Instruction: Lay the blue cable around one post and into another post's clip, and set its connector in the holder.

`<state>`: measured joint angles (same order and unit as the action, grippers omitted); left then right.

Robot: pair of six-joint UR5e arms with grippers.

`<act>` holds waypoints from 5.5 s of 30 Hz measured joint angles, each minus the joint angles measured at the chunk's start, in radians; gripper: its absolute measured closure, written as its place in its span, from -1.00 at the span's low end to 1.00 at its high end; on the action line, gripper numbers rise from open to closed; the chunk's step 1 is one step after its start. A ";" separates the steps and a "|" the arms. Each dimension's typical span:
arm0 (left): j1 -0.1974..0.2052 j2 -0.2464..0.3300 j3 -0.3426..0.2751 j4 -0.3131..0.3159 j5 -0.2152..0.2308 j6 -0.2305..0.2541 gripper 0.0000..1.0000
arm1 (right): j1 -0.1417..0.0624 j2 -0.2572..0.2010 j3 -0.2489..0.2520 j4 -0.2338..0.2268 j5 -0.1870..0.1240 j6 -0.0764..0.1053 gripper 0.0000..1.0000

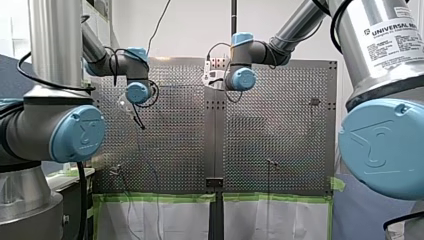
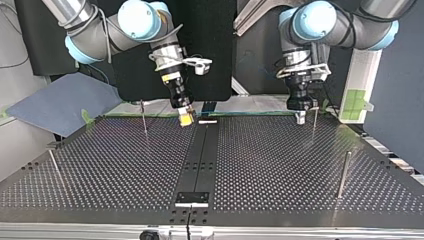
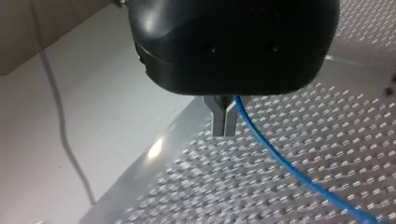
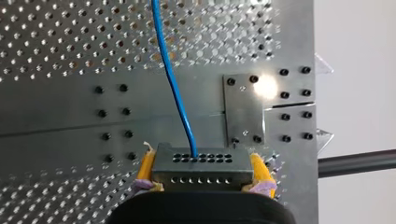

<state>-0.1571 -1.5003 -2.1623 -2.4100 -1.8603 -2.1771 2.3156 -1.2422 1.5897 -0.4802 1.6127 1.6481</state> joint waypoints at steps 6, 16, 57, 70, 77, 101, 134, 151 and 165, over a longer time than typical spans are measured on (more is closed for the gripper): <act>0.052 0.060 0.026 -0.060 0.010 -0.008 0.97 | 0.010 0.000 -0.023 -0.009 -0.008 -0.005 1.00; 0.064 0.165 0.074 -0.126 -0.003 -0.003 0.97 | 0.029 0.000 -0.111 0.035 -0.032 -0.011 1.00; 0.286 0.140 0.240 -0.183 0.164 -0.129 0.97 | 0.130 0.143 -0.503 0.278 -0.048 -0.050 1.00; 0.382 0.067 0.344 -0.183 0.230 -0.181 0.97 | 0.151 0.203 -0.629 0.313 -0.038 -0.063 1.00; 0.391 0.020 0.371 -0.183 0.239 -0.181 0.97 | 0.160 0.243 -0.678 0.331 -0.028 -0.067 1.00; 0.422 -0.132 0.372 -0.143 0.253 -0.128 0.97 | 0.141 0.296 -0.699 0.352 0.005 -0.069 1.00; 0.381 -0.252 0.352 -0.156 0.273 -0.050 0.97 | 0.008 0.355 -0.607 0.380 0.027 -0.070 1.00; 0.359 -0.253 0.331 -0.136 0.253 -0.079 0.97 | -0.043 0.353 -0.424 0.228 0.043 -0.055 1.00; 0.354 -0.253 0.330 -0.143 0.223 -0.074 -0.33 | -0.086 0.353 -0.274 0.077 0.048 -0.038 1.00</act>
<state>0.1965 -1.7531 -1.8321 -2.5530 -1.6371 -2.2513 2.2299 -0.8889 1.3160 -0.4031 1.6609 1.6105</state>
